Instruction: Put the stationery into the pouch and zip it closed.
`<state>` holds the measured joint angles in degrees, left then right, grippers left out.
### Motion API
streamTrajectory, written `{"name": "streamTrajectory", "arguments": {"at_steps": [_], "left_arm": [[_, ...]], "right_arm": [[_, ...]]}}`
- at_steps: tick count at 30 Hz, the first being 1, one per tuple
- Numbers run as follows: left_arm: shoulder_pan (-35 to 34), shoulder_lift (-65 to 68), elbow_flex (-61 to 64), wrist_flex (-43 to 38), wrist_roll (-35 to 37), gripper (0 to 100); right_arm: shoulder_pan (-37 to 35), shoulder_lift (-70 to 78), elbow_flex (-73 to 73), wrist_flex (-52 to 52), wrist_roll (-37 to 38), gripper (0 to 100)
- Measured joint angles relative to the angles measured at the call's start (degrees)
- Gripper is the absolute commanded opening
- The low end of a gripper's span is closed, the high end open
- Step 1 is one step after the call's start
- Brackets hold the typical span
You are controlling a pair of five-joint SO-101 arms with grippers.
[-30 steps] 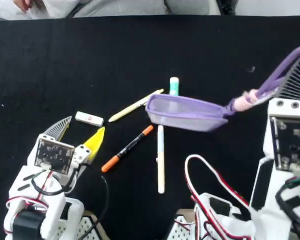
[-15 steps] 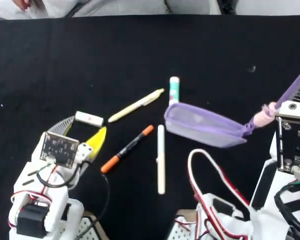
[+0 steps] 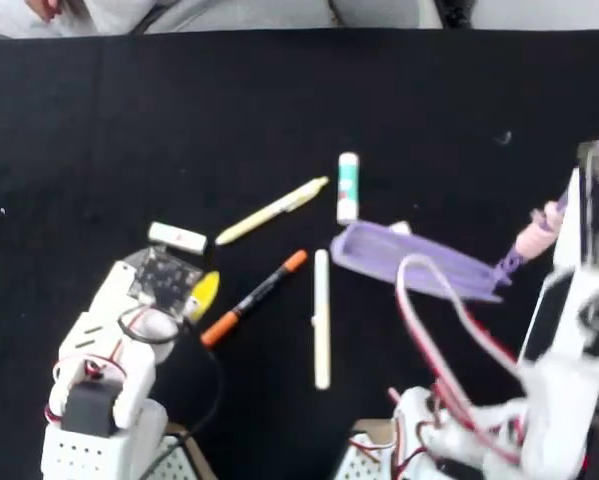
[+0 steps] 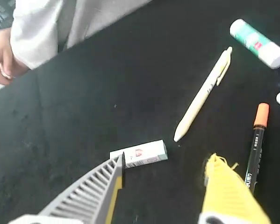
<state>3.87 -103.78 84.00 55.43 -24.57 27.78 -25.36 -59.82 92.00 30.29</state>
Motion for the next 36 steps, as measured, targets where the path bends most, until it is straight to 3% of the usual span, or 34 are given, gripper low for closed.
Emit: {"name": "streamTrajectory", "arguments": {"at_steps": [5, 9, 16, 22, 30, 36], "left_arm": [[4.84, 0.0, 0.18, 6.15, -0.18, 28], [6.68, 4.22, -0.18, 6.68, 0.35, 28], [2.64, 28.66, -13.8, 6.59, 0.09, 28], [7.74, 50.99, -26.29, 6.95, -2.46, 28], [14.68, 71.91, -38.07, 8.62, -11.08, 28], [14.86, 83.87, -40.18, 1.32, -12.22, 28]], "right_arm": [[0.0, 2.55, 0.0, 0.0, -0.97, 1.1], [0.0, 2.37, 0.0, 2.2, -1.85, 1.1], [0.0, 2.81, 0.0, 2.81, -2.2, 1.1], [0.0, 2.9, 0.09, 2.81, -2.2, 1.1], [0.0, 2.9, 2.9, 2.73, -2.2, 1.1], [0.0, 2.9, 4.84, 2.64, -2.2, 1.1]]}}
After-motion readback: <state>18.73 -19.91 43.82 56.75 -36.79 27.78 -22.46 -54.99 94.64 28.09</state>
